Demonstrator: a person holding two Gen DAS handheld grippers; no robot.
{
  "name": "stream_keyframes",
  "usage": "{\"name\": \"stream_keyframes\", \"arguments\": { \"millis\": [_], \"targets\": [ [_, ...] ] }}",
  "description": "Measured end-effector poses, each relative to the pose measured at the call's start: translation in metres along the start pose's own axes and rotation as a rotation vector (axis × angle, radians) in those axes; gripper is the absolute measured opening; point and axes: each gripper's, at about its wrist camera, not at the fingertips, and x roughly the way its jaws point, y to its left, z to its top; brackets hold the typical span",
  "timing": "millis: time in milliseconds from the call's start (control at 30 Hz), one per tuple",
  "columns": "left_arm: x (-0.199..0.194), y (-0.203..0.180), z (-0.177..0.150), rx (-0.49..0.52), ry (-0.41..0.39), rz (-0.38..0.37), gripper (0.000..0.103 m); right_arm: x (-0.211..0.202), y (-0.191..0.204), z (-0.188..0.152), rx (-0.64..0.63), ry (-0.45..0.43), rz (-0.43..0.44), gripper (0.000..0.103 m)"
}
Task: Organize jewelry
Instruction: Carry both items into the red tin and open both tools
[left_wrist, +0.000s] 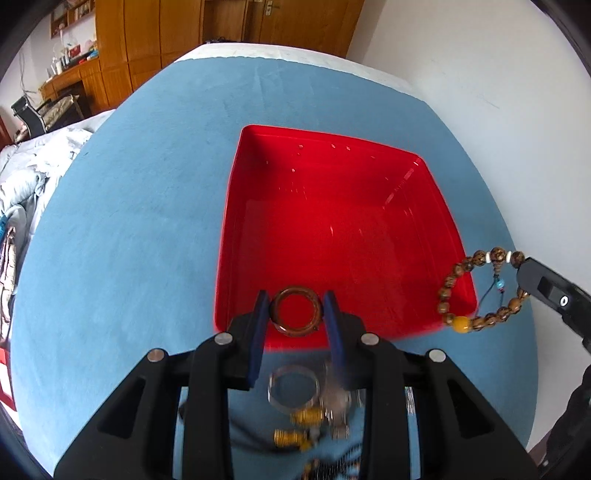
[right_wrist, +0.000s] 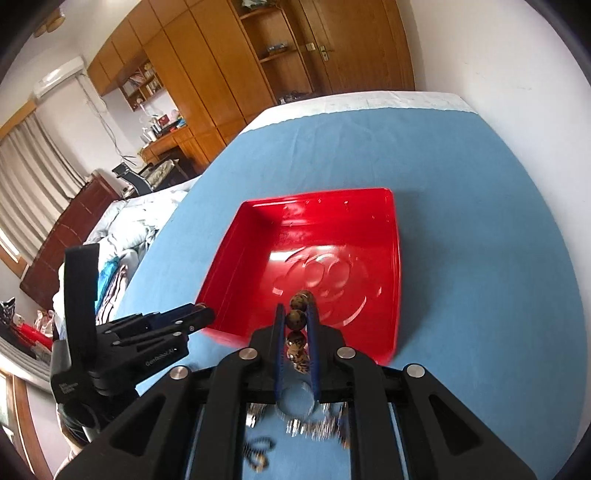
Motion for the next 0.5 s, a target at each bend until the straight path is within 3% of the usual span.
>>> {"name": "stream_keyframes", "arguments": {
  "millis": [333,367,433,500],
  "targets": [
    [0.049,-0.008,0.028,0.018,0.05,-0.019,0.03,0.081,-0.022,0.006,0.044,0.119,0.01,0.011],
    [0.053,-0.008,0.028,0.017,0.055,-0.016,0.031,0.083,-0.024,0.004,0.048,0.122,0.002,0.011],
    [0.057,-0.005,0.028,0.012,0.059,-0.004,0.044,0.088,-0.029,0.003,0.055,0.127,-0.024,0.014],
    [0.058,-0.003,0.026,0.011,0.057,0.0,0.045,0.085,-0.033,0.001,0.052,0.115,-0.052,0.014]
  ]
}}
